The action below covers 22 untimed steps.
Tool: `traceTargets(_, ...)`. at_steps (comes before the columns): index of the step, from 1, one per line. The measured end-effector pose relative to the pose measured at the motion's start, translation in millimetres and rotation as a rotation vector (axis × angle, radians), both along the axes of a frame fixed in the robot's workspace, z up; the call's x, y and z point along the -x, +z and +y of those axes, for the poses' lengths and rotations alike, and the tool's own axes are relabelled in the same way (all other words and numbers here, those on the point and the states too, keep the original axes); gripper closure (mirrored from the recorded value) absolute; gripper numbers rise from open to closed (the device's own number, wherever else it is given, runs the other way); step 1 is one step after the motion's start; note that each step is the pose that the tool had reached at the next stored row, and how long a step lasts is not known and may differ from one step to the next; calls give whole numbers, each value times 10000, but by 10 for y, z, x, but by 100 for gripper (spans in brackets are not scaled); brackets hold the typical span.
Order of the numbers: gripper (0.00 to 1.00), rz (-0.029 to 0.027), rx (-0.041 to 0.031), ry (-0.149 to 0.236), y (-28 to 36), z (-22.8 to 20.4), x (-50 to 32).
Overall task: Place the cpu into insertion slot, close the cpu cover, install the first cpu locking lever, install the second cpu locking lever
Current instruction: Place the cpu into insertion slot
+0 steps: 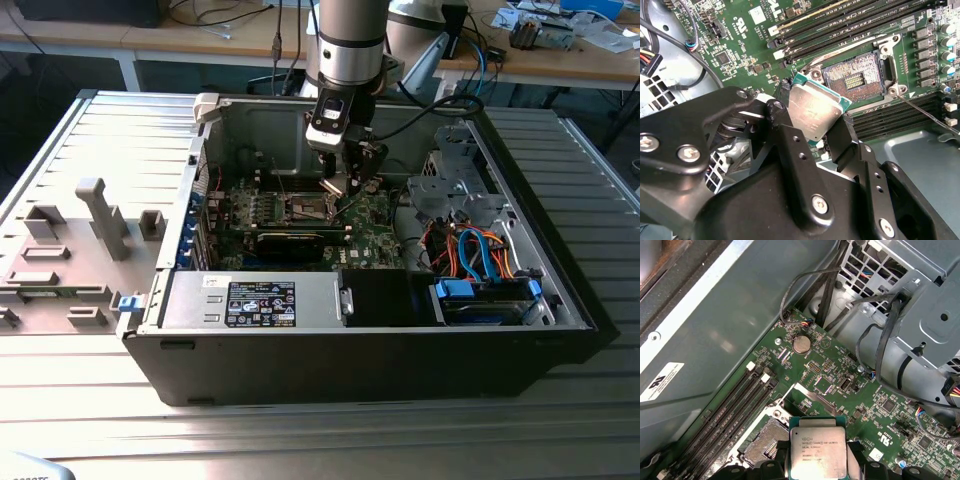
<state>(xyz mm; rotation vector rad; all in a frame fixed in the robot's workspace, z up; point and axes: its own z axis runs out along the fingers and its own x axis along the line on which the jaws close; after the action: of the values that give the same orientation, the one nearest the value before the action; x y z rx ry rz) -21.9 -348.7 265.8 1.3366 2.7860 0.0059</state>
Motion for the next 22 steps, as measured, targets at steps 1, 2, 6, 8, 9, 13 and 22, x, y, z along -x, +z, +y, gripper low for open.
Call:
traceTargets(1,46,0,0,-4,0,0,0)
traceTargets(2,46,0,0,-8,0,0,0)
traceTargets(6,46,0,0,-32,0,0,0)
traceTargets(8,46,0,0,-39,0,0,0)
traceTargets(9,46,0,0,-43,0,0,0)
traceTargets(13,46,0,0,-58,0,0,0)
traceTargets(22,46,0,0,-137,0,0,0)
